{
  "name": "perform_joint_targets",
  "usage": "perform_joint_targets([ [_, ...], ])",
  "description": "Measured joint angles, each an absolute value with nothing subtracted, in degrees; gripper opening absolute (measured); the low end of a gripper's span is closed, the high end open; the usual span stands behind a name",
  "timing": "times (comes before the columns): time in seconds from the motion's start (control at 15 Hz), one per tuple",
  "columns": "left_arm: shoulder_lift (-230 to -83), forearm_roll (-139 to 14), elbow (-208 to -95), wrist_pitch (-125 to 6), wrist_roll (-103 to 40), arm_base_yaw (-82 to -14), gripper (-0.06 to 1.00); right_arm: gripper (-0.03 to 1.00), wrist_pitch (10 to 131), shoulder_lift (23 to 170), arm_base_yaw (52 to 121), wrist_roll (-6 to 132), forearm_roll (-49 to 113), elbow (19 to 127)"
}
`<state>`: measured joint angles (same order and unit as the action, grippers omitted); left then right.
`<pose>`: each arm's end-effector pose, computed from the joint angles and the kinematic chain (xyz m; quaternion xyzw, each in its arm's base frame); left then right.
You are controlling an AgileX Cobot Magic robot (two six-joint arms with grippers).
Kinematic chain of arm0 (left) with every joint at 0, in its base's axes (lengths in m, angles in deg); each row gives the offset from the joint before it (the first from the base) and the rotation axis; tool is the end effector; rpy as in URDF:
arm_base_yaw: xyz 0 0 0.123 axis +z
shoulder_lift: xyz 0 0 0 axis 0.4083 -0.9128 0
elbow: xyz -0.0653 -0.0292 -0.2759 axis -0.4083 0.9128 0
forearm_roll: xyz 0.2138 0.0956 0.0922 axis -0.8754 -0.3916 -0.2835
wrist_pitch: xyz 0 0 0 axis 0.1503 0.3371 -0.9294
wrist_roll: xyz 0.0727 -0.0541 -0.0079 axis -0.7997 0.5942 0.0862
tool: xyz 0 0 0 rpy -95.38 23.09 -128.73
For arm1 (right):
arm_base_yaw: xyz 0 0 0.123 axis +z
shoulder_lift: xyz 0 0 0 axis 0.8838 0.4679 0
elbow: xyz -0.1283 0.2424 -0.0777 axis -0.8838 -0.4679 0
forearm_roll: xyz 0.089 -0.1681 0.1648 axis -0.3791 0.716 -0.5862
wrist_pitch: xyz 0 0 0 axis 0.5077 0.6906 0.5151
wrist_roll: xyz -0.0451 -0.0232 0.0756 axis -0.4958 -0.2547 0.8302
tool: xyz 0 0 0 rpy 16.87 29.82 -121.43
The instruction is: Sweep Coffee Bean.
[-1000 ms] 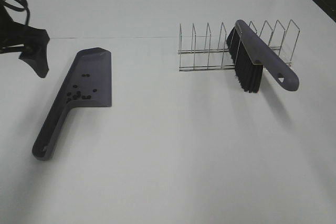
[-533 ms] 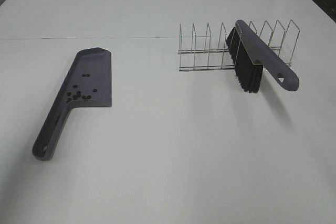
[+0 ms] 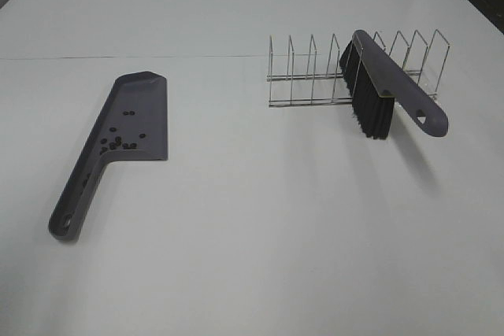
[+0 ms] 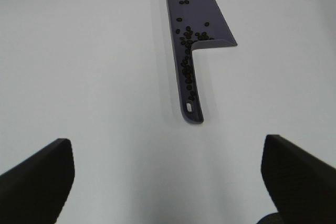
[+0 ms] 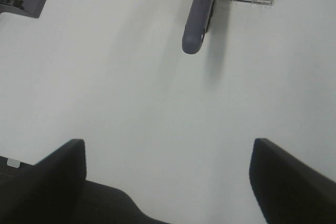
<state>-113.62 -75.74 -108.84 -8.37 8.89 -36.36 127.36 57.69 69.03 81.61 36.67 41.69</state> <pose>0.0808 -0.0176 0.3086 0.0436 0.9183 -0.0652 0.3881 0.0778 0.0136 0.3536 -0.0876 0.9235 0.0340 0.3719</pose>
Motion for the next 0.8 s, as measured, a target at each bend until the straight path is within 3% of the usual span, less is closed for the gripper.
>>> perform_joint_targets([
  [0.27, -103.1, -75.7, -104.8, -6.5, 8.9, -36.4, 0.88, 0.79, 128.6, 55.5, 69.0, 81.6, 36.2, 41.5],
  [0.8, -91.0, -76.5, -102.2, -2.5, 7.7, -36.4, 0.88, 0.79, 128.7, 45.0, 69.0, 81.6, 32.5, 26.0],
])
